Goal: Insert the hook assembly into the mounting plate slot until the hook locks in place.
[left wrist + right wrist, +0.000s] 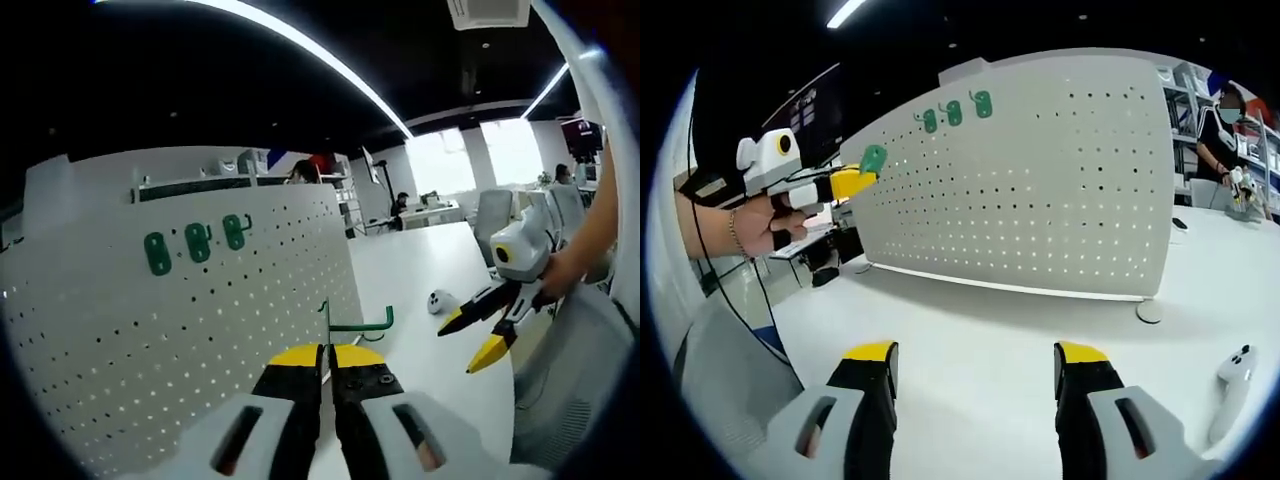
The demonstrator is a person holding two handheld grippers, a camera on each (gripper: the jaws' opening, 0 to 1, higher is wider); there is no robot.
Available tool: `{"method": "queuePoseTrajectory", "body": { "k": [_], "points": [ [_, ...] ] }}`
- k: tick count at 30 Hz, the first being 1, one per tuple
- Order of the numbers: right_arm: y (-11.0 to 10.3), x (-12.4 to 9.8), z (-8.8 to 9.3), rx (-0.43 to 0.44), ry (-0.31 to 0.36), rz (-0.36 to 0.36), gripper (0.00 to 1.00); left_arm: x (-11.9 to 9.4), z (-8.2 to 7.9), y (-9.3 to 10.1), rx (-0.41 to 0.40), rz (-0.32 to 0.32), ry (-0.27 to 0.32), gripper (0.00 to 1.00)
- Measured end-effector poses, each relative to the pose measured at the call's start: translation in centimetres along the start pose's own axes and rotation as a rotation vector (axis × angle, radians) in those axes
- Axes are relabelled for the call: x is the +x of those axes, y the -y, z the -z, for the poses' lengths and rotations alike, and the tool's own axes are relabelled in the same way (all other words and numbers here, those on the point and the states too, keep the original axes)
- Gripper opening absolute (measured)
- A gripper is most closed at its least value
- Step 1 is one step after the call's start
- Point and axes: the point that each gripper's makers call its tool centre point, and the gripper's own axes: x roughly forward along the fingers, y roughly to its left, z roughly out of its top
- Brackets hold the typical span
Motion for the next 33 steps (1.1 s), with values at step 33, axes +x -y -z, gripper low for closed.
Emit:
{"method": "queuePoseTrajectory", "body": {
  "k": [33],
  "points": [
    [-6.4,-1.6,-9.8,0.238,0.402,-0.347,0.47,-0.3,-0.2,-0.4,-0.013,-0.025,0.015,0.02]
  ]
}}
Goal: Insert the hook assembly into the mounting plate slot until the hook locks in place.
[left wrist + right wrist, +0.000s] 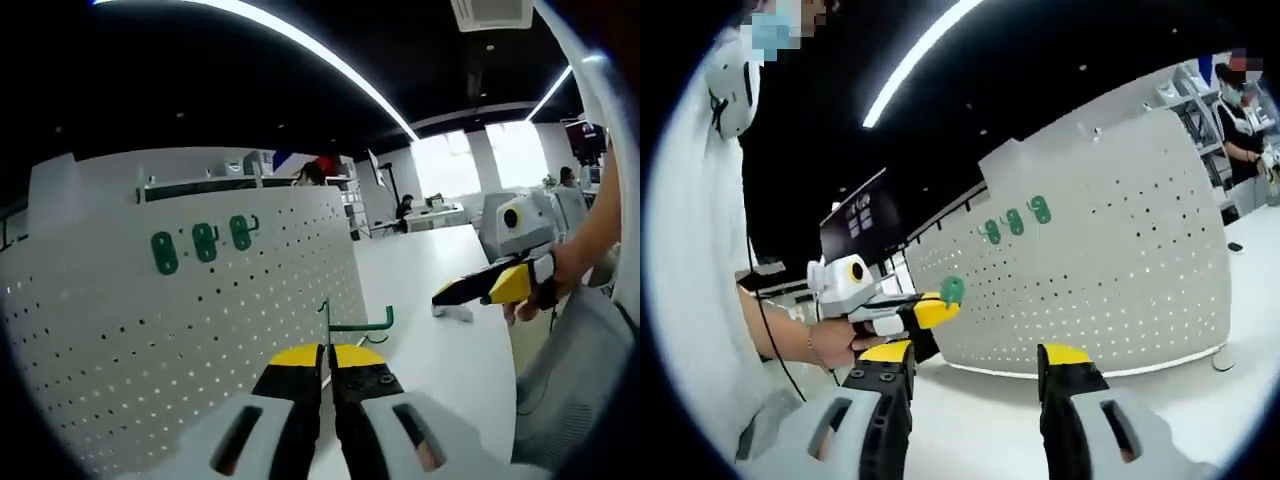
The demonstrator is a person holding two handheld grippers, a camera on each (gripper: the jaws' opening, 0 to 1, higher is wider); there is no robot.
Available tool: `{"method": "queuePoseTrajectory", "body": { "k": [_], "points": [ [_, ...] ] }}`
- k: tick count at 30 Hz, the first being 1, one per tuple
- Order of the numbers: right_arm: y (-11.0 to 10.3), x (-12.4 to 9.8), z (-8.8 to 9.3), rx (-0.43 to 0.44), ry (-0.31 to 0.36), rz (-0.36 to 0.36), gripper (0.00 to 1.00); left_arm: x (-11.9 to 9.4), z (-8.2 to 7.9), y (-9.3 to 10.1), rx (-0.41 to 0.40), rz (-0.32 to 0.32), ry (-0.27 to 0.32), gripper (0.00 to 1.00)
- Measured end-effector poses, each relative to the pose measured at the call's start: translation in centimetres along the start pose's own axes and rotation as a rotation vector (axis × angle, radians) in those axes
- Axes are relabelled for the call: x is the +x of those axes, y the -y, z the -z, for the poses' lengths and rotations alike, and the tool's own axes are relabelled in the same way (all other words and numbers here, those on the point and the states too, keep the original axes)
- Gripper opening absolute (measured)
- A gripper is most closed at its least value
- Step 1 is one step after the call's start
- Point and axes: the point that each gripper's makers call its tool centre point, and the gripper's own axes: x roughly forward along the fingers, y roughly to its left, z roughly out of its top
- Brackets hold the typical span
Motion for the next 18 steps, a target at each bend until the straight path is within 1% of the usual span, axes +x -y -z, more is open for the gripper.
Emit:
{"method": "queuePoseTrajectory", "body": {
  "k": [1,2,3,5,8,14,18],
  "points": [
    [-0.2,0.1,0.1,0.021,0.001,-0.012,0.47,0.0,0.0,0.0,0.000,-0.001,0.000,0.02],
    [-0.2,0.3,0.3,0.022,-0.007,-0.014,0.47,0.0,0.0,-0.1,0.001,-0.003,0.001,0.02],
    [-0.4,0.4,0.2,0.027,-0.002,-0.021,0.48,-0.1,-0.1,-0.1,0.000,-0.003,0.002,0.02],
    [-0.6,0.6,0.1,0.062,0.009,-0.034,0.48,-0.2,-0.1,-0.2,0.003,-0.007,0.003,0.02],
    [-0.6,0.8,0.1,0.080,0.019,-0.037,0.48,-0.3,-0.1,-0.2,0.000,-0.010,0.002,0.02],
    [-0.7,1.2,-0.2,0.075,0.034,-0.032,0.46,-0.4,-0.1,-0.1,0.002,-0.014,0.003,0.02],
    [-1.2,2.3,-0.4,0.071,0.041,-0.047,0.45,-0.4,-0.2,0.0,0.002,-0.015,0.004,0.02]
  ]
}}
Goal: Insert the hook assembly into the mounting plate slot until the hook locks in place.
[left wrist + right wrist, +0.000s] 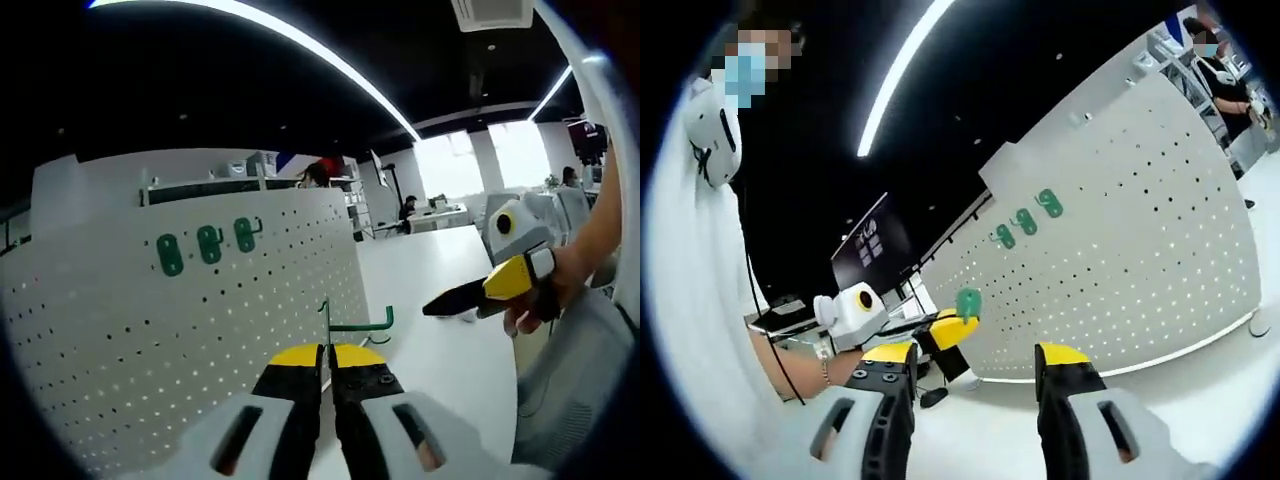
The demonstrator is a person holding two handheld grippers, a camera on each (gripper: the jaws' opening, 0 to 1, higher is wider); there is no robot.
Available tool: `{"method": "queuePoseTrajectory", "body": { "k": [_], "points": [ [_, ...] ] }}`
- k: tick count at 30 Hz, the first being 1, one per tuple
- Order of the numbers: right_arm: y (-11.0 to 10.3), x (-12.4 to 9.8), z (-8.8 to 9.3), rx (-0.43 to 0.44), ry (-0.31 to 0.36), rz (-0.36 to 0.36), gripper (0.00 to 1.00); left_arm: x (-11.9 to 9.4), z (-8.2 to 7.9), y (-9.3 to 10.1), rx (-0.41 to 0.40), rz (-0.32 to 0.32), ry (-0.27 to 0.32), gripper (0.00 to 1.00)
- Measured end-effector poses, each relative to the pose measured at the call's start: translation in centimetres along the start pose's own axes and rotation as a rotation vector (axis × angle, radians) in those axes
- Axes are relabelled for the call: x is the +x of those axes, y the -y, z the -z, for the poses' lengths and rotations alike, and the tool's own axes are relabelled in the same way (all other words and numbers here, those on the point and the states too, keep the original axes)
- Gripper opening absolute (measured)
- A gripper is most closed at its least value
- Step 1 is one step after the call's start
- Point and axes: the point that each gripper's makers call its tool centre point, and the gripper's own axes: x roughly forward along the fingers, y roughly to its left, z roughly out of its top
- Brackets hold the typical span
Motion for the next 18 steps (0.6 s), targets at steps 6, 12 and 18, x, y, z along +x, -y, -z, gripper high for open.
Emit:
{"method": "queuePoseTrajectory", "body": {
  "k": [6,12,18],
  "points": [
    [-0.6,1.7,-0.3,-0.004,0.012,-0.020,0.44,-0.1,-0.1,0.1,-0.005,-0.003,0.002,0.02],
    [-0.9,3.0,-0.3,0.005,0.013,-0.038,0.42,-0.3,-0.2,-0.1,-0.007,-0.015,0.006,0.02],
    [-1.1,4.0,-0.5,0.042,0.032,-0.050,0.40,-0.4,-0.3,-0.2,-0.005,-0.021,0.009,0.02]
  ]
}}
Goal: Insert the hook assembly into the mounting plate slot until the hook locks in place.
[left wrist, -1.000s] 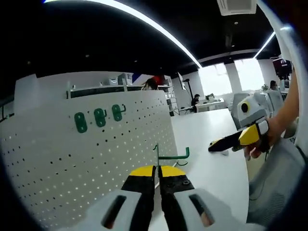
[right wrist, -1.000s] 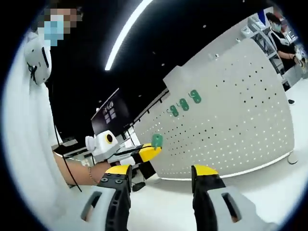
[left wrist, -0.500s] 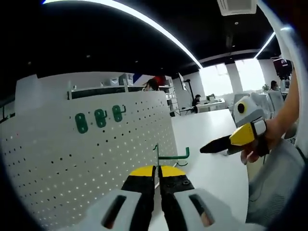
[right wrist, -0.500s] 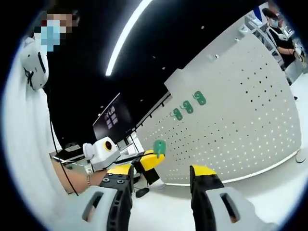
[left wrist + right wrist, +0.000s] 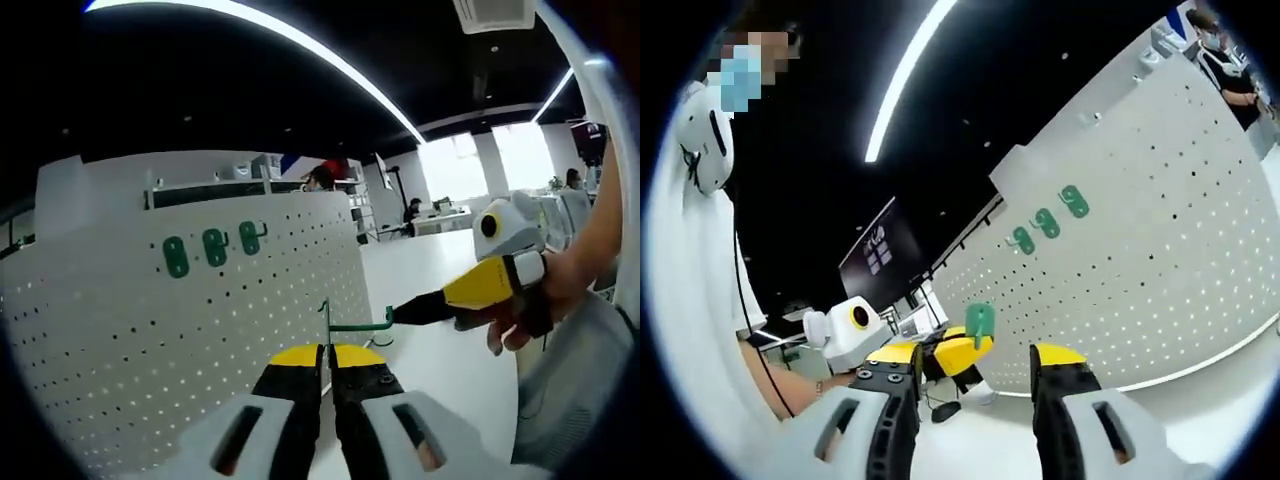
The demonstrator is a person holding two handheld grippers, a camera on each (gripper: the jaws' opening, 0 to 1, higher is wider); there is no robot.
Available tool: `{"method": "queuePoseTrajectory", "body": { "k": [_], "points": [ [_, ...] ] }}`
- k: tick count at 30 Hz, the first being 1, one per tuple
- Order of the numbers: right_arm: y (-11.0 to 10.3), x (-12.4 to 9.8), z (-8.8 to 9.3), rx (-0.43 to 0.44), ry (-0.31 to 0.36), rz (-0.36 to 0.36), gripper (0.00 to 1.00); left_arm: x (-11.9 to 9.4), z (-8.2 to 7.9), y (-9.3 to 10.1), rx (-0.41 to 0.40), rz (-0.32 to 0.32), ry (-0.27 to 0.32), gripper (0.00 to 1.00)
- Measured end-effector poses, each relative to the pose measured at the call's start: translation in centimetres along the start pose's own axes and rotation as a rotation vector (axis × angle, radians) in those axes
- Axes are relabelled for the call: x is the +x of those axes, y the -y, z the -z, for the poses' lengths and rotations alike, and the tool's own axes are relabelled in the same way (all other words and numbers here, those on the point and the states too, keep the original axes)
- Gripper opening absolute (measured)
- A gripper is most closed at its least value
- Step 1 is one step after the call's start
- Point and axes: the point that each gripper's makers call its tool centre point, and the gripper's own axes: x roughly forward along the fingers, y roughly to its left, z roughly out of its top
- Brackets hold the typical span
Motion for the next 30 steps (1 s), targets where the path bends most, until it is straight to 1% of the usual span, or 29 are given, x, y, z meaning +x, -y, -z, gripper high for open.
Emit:
{"method": "queuePoseTrajectory", "body": {
  "k": [3,13,18,22,25,28,30],
  "points": [
    [-0.3,0.7,0.2,-0.014,-0.009,-0.007,0.39,-0.1,-0.1,-0.2,0.001,-0.004,0.002,0.02],
    [-0.6,2.7,0.4,0.009,-0.005,-0.028,0.37,-0.3,0.0,-0.5,0.000,-0.010,0.001,0.02],
    [-0.1,3.4,0.6,0.007,-0.011,-0.020,0.31,-0.4,0.0,-0.4,-0.003,-0.009,0.001,0.02],
    [-0.4,3.7,0.9,0.004,-0.020,-0.030,0.27,-0.5,-0.1,-0.6,-0.009,-0.013,0.005,0.02],
    [-0.3,3.9,1.0,0.005,-0.020,-0.027,0.26,-0.5,-0.2,-0.6,-0.007,-0.015,0.006,0.02],
    [-0.7,4.2,1.2,-0.033,-0.024,-0.032,0.21,-0.6,-0.2,-0.6,-0.006,-0.017,0.006,0.02],
    [-0.7,4.3,1.1,-0.027,-0.016,-0.030,0.18,-0.6,-0.1,-0.5,-0.005,-0.018,0.005,0.02]
  ]
}}
